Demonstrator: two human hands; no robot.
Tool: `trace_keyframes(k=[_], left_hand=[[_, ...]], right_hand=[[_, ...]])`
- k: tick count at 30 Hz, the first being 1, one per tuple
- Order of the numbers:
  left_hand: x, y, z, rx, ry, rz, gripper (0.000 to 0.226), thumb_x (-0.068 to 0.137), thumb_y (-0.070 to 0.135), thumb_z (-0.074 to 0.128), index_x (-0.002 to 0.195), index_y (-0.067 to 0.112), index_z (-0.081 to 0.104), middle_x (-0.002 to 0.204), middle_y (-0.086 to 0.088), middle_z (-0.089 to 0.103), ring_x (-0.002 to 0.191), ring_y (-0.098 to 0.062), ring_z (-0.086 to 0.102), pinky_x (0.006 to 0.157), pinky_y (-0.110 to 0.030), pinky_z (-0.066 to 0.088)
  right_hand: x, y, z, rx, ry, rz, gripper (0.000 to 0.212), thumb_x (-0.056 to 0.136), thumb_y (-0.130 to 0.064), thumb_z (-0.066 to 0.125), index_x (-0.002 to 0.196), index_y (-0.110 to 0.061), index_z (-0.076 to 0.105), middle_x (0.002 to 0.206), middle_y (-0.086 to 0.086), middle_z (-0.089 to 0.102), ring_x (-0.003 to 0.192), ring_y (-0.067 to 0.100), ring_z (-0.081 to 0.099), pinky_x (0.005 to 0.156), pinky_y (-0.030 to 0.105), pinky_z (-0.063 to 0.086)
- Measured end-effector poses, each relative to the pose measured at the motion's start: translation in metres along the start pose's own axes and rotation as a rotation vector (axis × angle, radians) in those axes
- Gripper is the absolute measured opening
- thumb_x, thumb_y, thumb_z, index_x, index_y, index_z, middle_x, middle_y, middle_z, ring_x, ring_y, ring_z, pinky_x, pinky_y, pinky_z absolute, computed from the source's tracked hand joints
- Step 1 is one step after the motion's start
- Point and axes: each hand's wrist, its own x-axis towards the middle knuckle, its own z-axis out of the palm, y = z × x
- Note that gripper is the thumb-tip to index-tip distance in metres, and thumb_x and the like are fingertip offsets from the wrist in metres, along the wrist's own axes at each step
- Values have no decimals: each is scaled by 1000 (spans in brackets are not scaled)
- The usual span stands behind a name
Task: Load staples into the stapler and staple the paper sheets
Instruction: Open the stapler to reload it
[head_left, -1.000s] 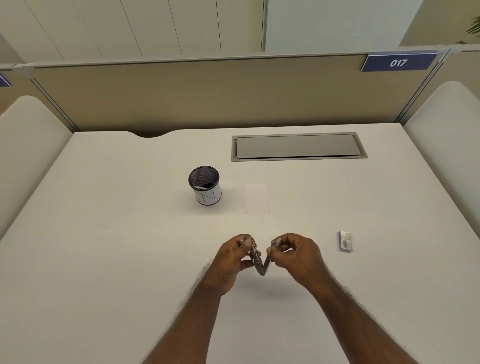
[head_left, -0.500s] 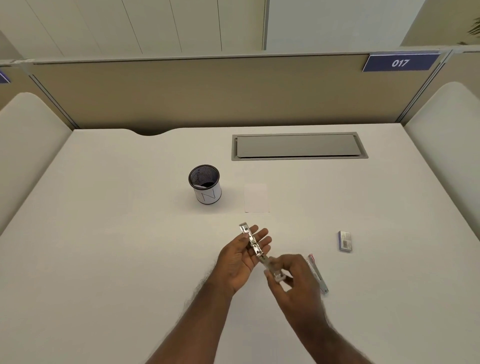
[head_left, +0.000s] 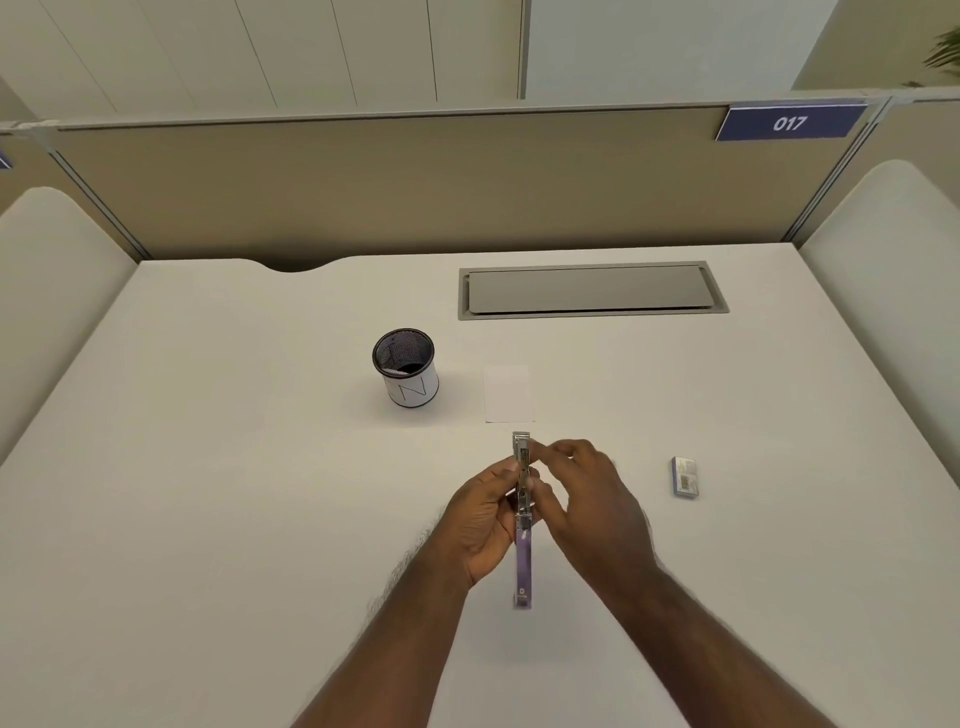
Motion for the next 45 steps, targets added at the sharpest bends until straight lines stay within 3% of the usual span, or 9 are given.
trace_keyframes(k=[4,10,14,23,29,35,39,41,45], left_hand=[[0,-2,-1,-77,6,-7,27,98,10,51,118,2,68,96,-12,63,74,-15,63,66,-32,58],[-4,-2,0,-54,48,13,27,98,5,47,110,-3,70,102,-18,65,85,-23,61,69,-32,60],[-4,-2,2,-105,60,18,28,99,3,43,108,-6,68,107,-19,71,87,-25,71,76,-30,59],[-5,-11,0,-118,114,7,26,100,2,42,109,-8,65,113,-18,70,81,-23,73,59,-23,56],[-5,-8,3,-47,146,24,28,101,2,40,112,-8,64,108,-16,71,72,-22,70,56,-22,54],[-7,-3,6,57,85,-10,32,102,8,39,121,-8,60,113,-22,69,107,-37,64,84,-32,59],[-7,-5,7,116,60,-25,34,103,9,37,121,-6,61,122,-26,65,118,-41,60,105,-46,46],[-7,-5,9,123,75,-14,33,103,8,38,122,-6,60,122,-27,64,120,-42,58,99,-41,51],[-4,-1,11,48,129,6,31,102,6,39,119,-7,62,112,-24,69,107,-39,64,67,-28,57]], right_hand=[[9,-3,-2,-48,-70,1,37,95,-40,49,132,-45,51,122,-16,52,111,8,51,72,25,47],[7,-7,-5,-110,-57,-52,29,94,-34,53,122,-38,62,113,-13,62,98,14,60,70,25,45],[3,-10,-5,-121,-87,-95,24,95,-31,52,115,-34,65,104,-10,64,91,17,60,71,30,50],[-10,-2,0,-1,-135,-102,18,93,-26,60,109,-29,67,109,-12,64,92,10,62,77,22,49],[-14,2,-3,31,-41,-113,8,85,-26,72,93,-28,71,91,-14,71,80,9,66,70,24,53],[-7,10,-6,213,-97,-4,9,84,-29,72,90,-33,69,84,-20,68,82,2,63,73,24,54],[3,12,-9,285,-186,103,11,83,-28,72,88,-37,70,83,-19,68,79,0,65,75,27,56],[9,12,-11,273,-229,121,7,83,-29,71,86,-34,68,84,-17,69,78,1,66,77,31,55],[6,12,-15,197,-228,-15,7,84,-28,71,85,-32,65,85,-19,65,81,1,62,75,28,54]])
